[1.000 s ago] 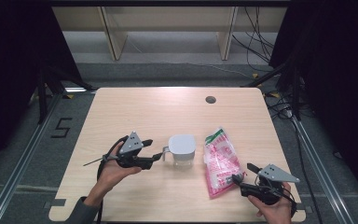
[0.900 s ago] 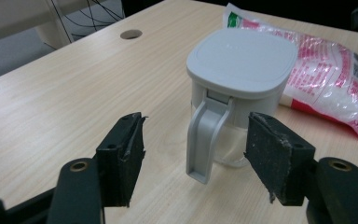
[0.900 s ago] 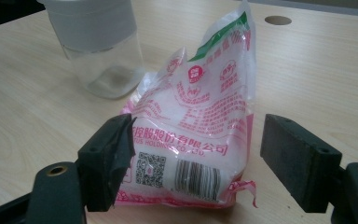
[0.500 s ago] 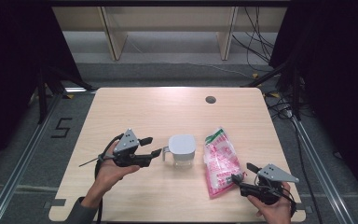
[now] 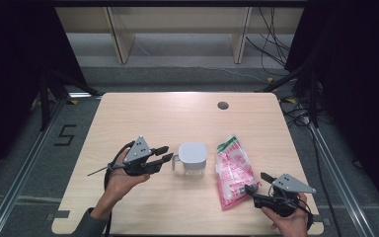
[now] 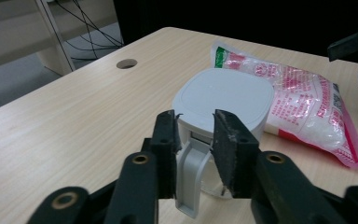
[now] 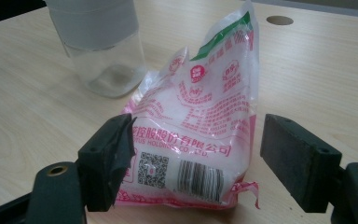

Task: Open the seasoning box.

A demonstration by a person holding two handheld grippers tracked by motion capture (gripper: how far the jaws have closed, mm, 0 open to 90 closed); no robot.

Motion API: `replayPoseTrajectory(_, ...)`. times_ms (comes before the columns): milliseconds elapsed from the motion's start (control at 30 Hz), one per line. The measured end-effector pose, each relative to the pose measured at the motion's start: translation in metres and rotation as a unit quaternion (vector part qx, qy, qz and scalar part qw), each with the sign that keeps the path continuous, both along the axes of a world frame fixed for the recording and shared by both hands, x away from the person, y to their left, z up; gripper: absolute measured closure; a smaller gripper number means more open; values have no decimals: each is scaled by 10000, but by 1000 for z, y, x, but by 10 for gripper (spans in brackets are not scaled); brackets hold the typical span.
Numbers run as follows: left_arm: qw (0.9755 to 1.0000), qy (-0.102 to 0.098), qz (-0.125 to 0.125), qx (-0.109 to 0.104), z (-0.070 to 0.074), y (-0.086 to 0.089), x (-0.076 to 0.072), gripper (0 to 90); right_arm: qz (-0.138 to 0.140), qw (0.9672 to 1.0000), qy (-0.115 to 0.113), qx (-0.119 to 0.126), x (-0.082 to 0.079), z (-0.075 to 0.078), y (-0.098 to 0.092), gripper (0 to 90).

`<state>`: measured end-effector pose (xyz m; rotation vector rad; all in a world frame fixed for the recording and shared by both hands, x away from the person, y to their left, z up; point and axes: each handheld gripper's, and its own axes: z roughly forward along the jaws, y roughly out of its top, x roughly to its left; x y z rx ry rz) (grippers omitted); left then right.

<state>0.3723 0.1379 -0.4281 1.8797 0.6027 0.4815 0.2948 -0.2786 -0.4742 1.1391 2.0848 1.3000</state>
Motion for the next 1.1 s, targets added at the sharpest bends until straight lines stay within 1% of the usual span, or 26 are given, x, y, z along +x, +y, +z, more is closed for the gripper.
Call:
replayPoseTrajectory(33, 10000, -4, 35, -89, 0, -1, 0, 740, -46, 10000, -68, -37, 1, -1, 0, 266)
replayPoseTrajectory(67, 10000, -4, 35, -89, 0, -1, 0, 760, -46, 10000, -68, -37, 1, -1, 0, 266)
replayPoseTrajectory(100, 9999, -22, 55, -147, 0, -2, 2, 773, -76, 9999, 109, 38, -3, 1, 2, 266)
replayPoseTrajectory(133, 9999, -22, 55, -147, 0, -2, 2, 789, -29, 10000, 33, 15, -2, 1, 2, 266)
replayPoseTrajectory(167, 9999, -90, 21, -116, 1, -3, 2, 808, -9, 10000, -30, -59, 0, 0, 2, 266)
replayPoseTrajectory(200, 9999, -90, 21, -116, 1, -3, 2, 822, -9, 10000, -30, -59, 0, 0, 2, 266)
replayPoseTrajectory(233, 9999, -44, 100, -120, 1, -4, 1, 833, -45, 10000, 28, 12, -2, 1, 3, 266)
replayPoseTrajectory(267, 9998, -66, 103, -136, 0, -5, 2, 847, 12, 10000, -11, -37, -1, 1, 2, 266)
replayPoseTrajectory(300, 9999, -45, 81, -139, -1, -8, 3, 857, 5, 10000, -31, -65, -1, 2, 2, 266)
replayPoseTrajectory(333, 9999, -30, 68, -141, -2, -9, 5, 863, 56, 10000, -30, -7, -1, 2, 3, 266)
replayPoseTrajectory(433, 9999, -47, 26, -108, -4, -12, 7, 870, 50, 10000, -40, 27, -1, 1, 4, 266)
replayPoseTrajectory(500, 9999, 8, 13, -154, -5, -16, 9, 880, 59, 10000, -64, -9, 0, 1, 4, 266)
replayPoseTrajectory(533, 9999, -8, -17, -99, -5, -16, 9, 883, 47, 10000, -39, 27, -1, 1, 4, 266)
replayPoseTrajectory(567, 9999, 9, -4, -116, -6, -18, 10, 883, 56, 10000, -59, -26, 0, 1, 3, 267)
replayPoseTrajectory(600, 9999, -2, -3, -105, -6, -19, 10, 884, 68, 10000, -30, -60, -1, 2, 3, 266)
replayPoseTrajectory(667, 9999, -10, 10, -126, -7, -20, 11, 887, 70, 10000, -26, 7, -1, 2, 3, 266)
replayPoseTrajectory(733, 9999, 18, -11, -163, -7, -21, 11, 887, 72, 10000, -58, -32, 0, 2, 3, 266)
replayPoseTrajectory(800, 9999, 27, -26, -147, -8, -22, 13, 887, -5, 10000, 26, 68, -3, 2, 6, 266)
replayPoseTrajectory(833, 9998, 57, -36, -166, -9, -23, 13, 887, -5, 10000, 26, 68, -3, 2, 6, 266)
replayPoseTrajectory(867, 9998, 34, -65, -168, -10, -23, 15, 887, 57, 9999, -75, -38, -1, 2, 4, 266)
replayPoseTrajectory(900, 9998, 63, -49, -161, -11, -24, 15, 887, 55, 9999, -101, -36, -1, 2, 4, 266)
replayPoseTrajectory(933, 9998, 75, -88, -152, -12, -25, 16, 887, 65, 9999, -110, -9, -1, 3, 5, 266)
replayPoseTrajectory(1000, 9998, 74, -70, -162, -13, -26, 17, 886, 67, 9999, -112, -10, -1, 3, 5, 266)
replayPoseTrajectory(1033, 9997, 123, -57, -197, -15, -27, 18, 885, 78, 9999, -101, -10, -1, 2, 5, 267)
replayPoseTrajectory(1067, 9996, 135, -104, -233, -16, -27, 19, 885, 75, 9999, -89, -6, -1, 2, 5, 270)
replayPoseTrajectory(1100, 9998, 111, -87, -171, -15, -26, 18, 883, 59, 9999, -118, -12, -1, 2, 5, 274)
